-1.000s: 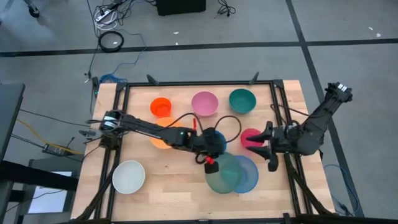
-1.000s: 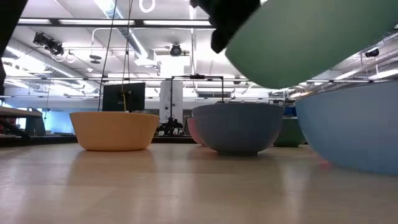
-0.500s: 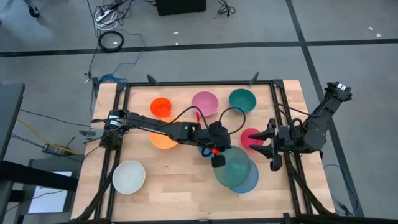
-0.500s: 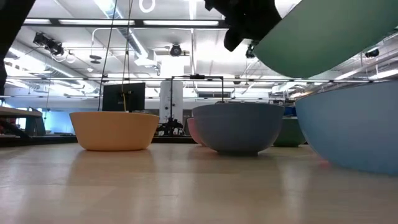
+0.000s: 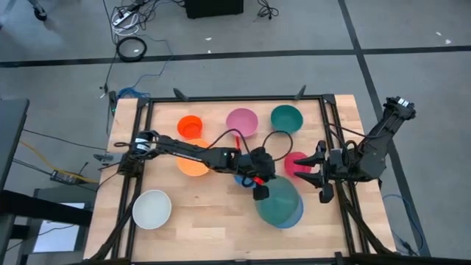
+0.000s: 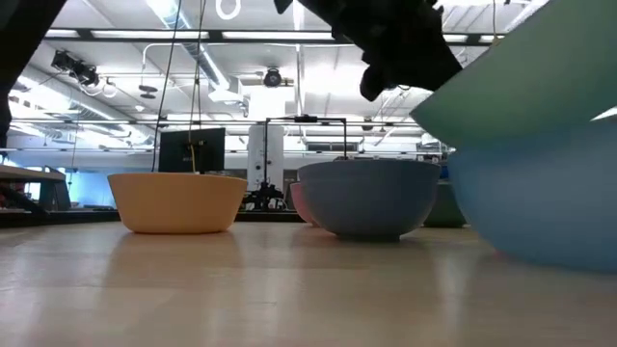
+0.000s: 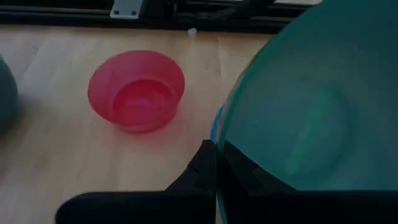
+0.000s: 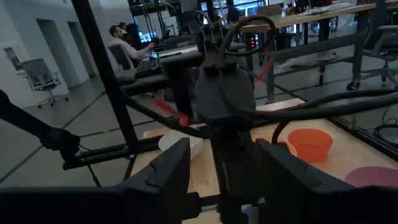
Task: Nest bowls inside each other
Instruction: Stack the light green bowl on top of the light blue bowl, then stack the yellow bowl on top of the light green bowl
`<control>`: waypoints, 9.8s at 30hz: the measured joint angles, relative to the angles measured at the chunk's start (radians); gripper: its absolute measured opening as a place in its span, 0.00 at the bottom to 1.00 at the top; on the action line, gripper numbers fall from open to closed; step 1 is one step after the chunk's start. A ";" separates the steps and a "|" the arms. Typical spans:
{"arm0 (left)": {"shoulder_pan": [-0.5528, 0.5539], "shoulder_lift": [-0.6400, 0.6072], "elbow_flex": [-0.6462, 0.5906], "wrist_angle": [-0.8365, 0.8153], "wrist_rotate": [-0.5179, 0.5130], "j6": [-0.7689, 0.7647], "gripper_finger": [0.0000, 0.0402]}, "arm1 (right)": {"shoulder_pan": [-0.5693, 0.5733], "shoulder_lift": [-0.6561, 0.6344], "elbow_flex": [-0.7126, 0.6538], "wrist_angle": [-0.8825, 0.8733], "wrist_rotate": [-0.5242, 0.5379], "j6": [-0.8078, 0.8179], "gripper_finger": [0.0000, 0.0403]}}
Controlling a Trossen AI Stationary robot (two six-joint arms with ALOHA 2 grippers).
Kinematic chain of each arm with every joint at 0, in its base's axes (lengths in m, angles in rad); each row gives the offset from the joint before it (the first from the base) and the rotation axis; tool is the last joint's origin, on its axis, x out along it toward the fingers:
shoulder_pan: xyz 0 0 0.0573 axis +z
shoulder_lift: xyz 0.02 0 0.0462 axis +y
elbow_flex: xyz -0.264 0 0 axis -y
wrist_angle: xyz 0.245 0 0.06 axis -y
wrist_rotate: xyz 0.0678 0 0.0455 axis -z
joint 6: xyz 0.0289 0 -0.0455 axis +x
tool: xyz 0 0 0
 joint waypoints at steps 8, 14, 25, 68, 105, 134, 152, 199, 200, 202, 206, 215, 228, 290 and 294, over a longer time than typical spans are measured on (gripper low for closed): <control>-0.001 0.006 0.000 0.018 0.003 -0.011 0.09 | 0.005 0.000 0.000 -0.016 -0.001 0.000 0.42; -0.001 0.006 0.016 -0.018 0.002 -0.030 0.22 | 0.009 0.001 0.000 -0.026 -0.002 0.007 0.42; -0.030 0.007 0.110 -0.051 0.018 -0.016 0.35 | -0.003 0.022 0.000 -0.181 0.023 0.121 0.42; -0.206 -0.002 0.493 -1.322 -0.482 -0.296 0.35 | -0.383 0.395 0.000 -0.534 -0.353 0.611 0.33; -0.214 -0.002 0.493 -1.322 -0.483 -0.318 0.35 | -0.480 0.491 -0.001 -0.341 -0.450 0.462 0.33; -0.220 -0.002 0.493 -1.322 -0.491 -0.326 0.35 | -0.361 0.540 0.000 -0.065 -0.625 0.528 0.33; -0.220 -0.002 0.493 -1.322 -0.490 -0.326 0.35 | -0.294 0.623 -0.001 -0.001 -0.718 0.593 0.33; -0.464 -0.732 -0.492 -1.227 -0.325 -1.047 0.35 | -0.321 0.203 0.293 -1.277 -0.195 0.847 0.26; -0.464 -0.732 -0.505 -1.205 -0.369 -1.042 0.35 | -0.326 0.210 0.293 -1.304 -0.216 0.874 0.26; -0.457 -0.732 -0.535 -1.160 -0.434 -1.005 0.35 | -0.329 0.227 0.293 -1.346 -0.261 0.917 0.26; -0.421 -0.732 -0.621 -1.073 -0.469 -0.906 0.35 | -0.328 0.270 0.293 -1.353 -0.316 0.934 0.26; -0.323 -0.731 -0.732 -0.988 -0.547 -0.790 0.35 | -0.305 0.288 0.293 -1.317 -0.318 0.927 0.26; -0.127 -0.731 -0.734 -0.781 -0.487 -0.296 0.36 | -0.305 0.288 0.293 -1.305 -0.317 0.925 0.26; 0.021 -0.713 -0.740 -0.521 -0.057 -0.254 0.28 | -0.273 0.289 0.292 -1.188 -0.266 0.751 0.26; 0.021 -0.688 -0.740 -0.562 -0.033 -0.290 0.34 | -0.273 0.289 0.292 -1.188 -0.282 0.750 0.26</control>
